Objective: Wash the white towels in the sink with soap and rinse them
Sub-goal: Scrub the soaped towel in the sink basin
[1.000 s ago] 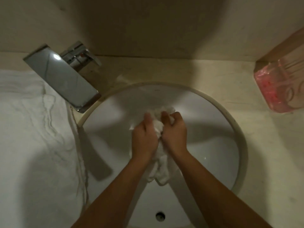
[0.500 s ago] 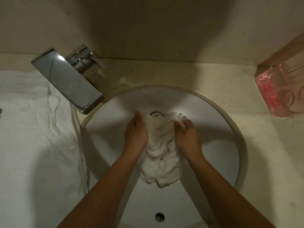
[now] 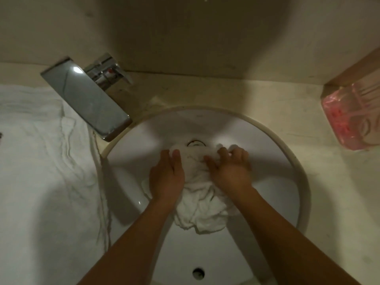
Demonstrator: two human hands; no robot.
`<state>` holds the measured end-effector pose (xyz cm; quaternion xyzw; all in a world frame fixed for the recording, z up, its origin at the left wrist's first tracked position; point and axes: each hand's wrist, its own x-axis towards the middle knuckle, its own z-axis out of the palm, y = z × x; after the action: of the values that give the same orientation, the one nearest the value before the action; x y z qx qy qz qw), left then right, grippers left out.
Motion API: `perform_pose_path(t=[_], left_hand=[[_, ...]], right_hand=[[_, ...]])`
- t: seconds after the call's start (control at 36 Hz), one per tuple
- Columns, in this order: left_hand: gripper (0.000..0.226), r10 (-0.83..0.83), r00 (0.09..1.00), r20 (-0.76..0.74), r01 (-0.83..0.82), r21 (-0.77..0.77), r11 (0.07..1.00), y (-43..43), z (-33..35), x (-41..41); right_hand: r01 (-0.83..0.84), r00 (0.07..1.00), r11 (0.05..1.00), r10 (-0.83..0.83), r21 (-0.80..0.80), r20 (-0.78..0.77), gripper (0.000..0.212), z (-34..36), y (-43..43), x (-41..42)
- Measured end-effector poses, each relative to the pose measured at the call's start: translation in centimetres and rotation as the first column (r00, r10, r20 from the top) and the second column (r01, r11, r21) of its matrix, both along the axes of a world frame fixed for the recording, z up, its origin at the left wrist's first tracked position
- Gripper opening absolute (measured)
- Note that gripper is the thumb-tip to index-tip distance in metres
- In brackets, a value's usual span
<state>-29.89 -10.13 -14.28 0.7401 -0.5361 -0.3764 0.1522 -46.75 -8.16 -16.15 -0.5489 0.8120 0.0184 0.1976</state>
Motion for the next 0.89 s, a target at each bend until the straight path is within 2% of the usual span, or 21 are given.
perform_pose_path(t=[0.08,0.14,0.17,0.22,0.25,0.31,0.39,0.47,0.53,0.61,0.67,0.72,0.78,0.89], left_hand=[[0.059,0.055,0.998,-0.032,-0.053,0.044,0.998,-0.7,0.3,0.0],[0.065,0.127,0.989,-0.078,-0.117,0.116,0.986,-1.4,0.8,-0.2],[0.069,0.171,0.979,-0.11,-0.153,0.156,0.976,-1.7,1.0,-0.4],[0.071,0.241,0.951,-0.191,-0.205,0.191,0.96,-2.4,1.6,-0.8],[0.072,0.264,0.935,-0.238,-0.219,0.201,0.955,-2.7,2.1,-1.2],[0.073,0.301,0.896,-0.327,-0.234,0.231,0.945,-3.0,2.8,-2.3],[0.07,0.332,0.835,-0.44,-0.261,0.214,0.941,-2.6,3.7,-3.7],[0.075,0.208,0.859,-0.468,-0.198,0.072,0.978,-2.2,4.7,-4.0],[0.075,0.194,0.876,-0.442,-0.198,0.037,0.979,-2.8,4.8,-3.7],[0.073,0.293,0.84,-0.457,-0.261,0.134,0.956,-3.8,4.2,-3.0],[0.074,0.294,0.827,-0.479,-0.237,0.176,0.955,-2.7,4.3,-3.3],[0.076,0.266,0.831,-0.488,-0.193,0.194,0.962,-1.3,4.6,-3.9],[0.079,0.236,0.832,-0.503,-0.176,0.165,0.97,-1.3,5.1,-3.9],[0.064,0.288,0.842,-0.456,-0.249,0.145,0.958,-4.2,5.2,-2.9]], right_hand=[[0.071,0.997,0.994,-0.073,0.079,0.029,0.066,0.2,0.4,0.1],[0.135,0.978,0.987,-0.147,0.087,0.147,0.062,0.8,-0.2,0.3],[0.197,0.945,0.977,-0.211,0.083,0.248,0.062,1.5,-0.6,0.5],[0.326,0.823,0.94,-0.336,0.104,0.458,0.063,3.3,-1.3,1.3],[0.36,0.764,0.927,-0.36,0.108,0.536,0.061,4.3,-1.5,2.0],[0.37,0.711,0.927,-0.329,0.068,0.622,0.051,6.1,-2.1,3.7],[0.462,0.683,0.887,-0.344,-0.016,0.644,0.05,6.9,-3.6,4.6],[0.587,0.616,0.807,-0.389,-0.07,0.685,0.053,6.3,-4.5,3.5],[0.528,0.641,0.844,-0.324,-0.093,0.695,0.05,6.3,-3.4,4.0],[0.39,0.701,0.905,-0.172,-0.17,0.692,0.048,6.8,-1.1,5.5],[0.408,0.745,0.895,-0.213,-0.18,0.632,0.05,5.9,-1.7,4.7],[0.484,0.731,0.867,-0.324,-0.121,0.6,0.053,5.6,-3.3,3.3],[0.517,0.698,0.85,-0.347,-0.105,0.627,0.053,5.7,-3.7,3.1],[0.397,0.705,0.899,-0.169,-0.185,0.689,0.049,7.7,-0.5,6.0]])
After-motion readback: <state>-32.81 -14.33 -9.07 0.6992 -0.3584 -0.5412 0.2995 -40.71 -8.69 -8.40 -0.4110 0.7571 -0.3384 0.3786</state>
